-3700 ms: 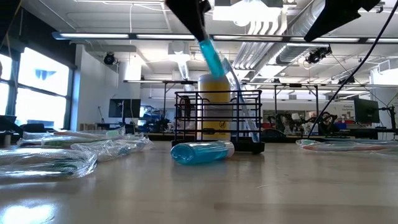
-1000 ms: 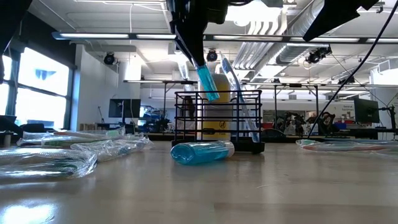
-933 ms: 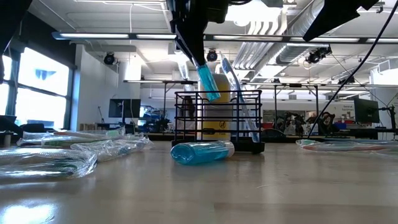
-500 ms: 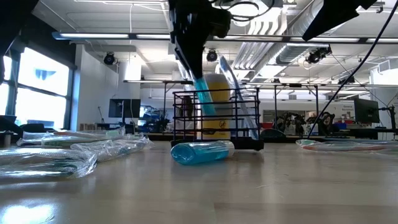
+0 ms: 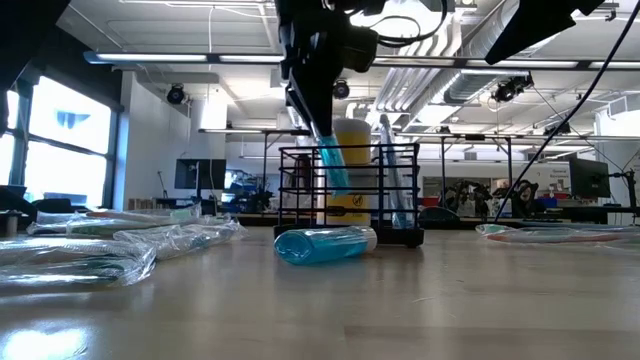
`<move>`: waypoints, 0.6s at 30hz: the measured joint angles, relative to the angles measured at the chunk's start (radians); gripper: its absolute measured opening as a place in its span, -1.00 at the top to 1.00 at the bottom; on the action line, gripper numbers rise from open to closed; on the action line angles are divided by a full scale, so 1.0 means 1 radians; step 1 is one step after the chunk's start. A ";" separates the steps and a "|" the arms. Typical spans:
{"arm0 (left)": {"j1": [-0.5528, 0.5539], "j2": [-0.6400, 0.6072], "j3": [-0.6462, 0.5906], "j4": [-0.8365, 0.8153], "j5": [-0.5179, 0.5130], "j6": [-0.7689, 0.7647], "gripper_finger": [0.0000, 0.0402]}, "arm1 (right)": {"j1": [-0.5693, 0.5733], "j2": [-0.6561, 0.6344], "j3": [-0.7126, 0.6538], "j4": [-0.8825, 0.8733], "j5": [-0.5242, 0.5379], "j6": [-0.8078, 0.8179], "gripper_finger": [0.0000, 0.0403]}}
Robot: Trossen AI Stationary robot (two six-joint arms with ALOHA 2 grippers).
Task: Pick & Place toothbrushing station
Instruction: Put the right blue mouthwash into the wire organizer
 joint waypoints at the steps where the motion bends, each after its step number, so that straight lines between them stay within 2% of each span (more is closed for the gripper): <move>1: 0.000 0.000 0.000 -0.002 0.004 0.000 0.53 | 0.000 0.000 0.000 0.000 0.000 0.000 0.03; 18: 0.000 0.013 0.000 0.007 0.045 -0.001 0.52 | 0.000 0.000 0.000 0.000 0.000 0.000 0.03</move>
